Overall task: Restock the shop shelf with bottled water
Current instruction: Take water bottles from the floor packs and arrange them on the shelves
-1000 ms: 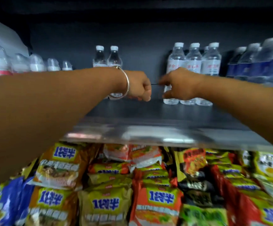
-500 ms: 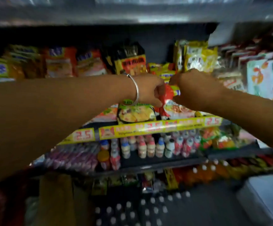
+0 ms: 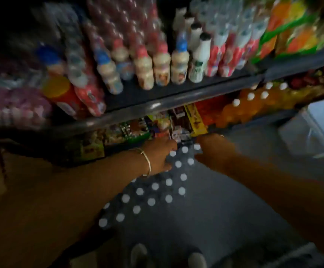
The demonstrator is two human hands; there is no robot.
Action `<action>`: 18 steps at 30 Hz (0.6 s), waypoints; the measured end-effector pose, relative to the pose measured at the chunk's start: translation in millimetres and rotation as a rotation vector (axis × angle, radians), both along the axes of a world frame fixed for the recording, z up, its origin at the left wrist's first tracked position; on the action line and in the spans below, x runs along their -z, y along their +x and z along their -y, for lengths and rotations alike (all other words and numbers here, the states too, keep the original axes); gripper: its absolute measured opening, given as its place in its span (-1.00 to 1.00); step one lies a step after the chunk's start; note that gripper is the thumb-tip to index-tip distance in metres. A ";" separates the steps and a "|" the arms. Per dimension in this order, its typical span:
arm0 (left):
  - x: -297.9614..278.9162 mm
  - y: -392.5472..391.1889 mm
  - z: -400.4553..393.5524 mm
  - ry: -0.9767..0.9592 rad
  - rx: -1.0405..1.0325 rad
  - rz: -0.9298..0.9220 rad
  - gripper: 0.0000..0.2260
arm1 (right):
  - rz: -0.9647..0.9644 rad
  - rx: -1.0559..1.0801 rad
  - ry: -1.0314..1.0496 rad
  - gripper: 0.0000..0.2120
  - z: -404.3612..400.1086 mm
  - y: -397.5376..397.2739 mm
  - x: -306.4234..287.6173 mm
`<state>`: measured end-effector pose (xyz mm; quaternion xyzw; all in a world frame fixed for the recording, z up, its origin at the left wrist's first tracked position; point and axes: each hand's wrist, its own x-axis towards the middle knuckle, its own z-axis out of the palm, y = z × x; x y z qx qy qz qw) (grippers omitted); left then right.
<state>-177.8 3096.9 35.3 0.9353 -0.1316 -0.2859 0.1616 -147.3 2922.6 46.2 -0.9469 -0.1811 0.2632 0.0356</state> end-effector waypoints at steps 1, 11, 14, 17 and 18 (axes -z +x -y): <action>30.1 -5.2 1.3 0.001 0.000 -0.029 -0.54 | -0.058 0.011 -0.012 -0.62 2.6 -5.9 34.8; 257.0 -40.9 16.6 0.016 0.055 -0.064 -0.61 | -0.335 0.062 -0.006 -0.18 29.7 -65.2 319.8; 290.3 -41.6 18.8 0.017 0.109 -0.024 -0.64 | -0.321 0.125 0.090 -0.12 30.1 -74.8 369.2; 313.8 -41.5 18.7 0.009 0.140 0.007 -0.64 | -0.240 0.214 0.266 -0.31 27.7 -81.0 399.7; 319.3 -41.7 18.7 0.007 0.149 0.018 -0.64 | -0.200 0.232 0.311 -0.37 27.2 -82.7 406.5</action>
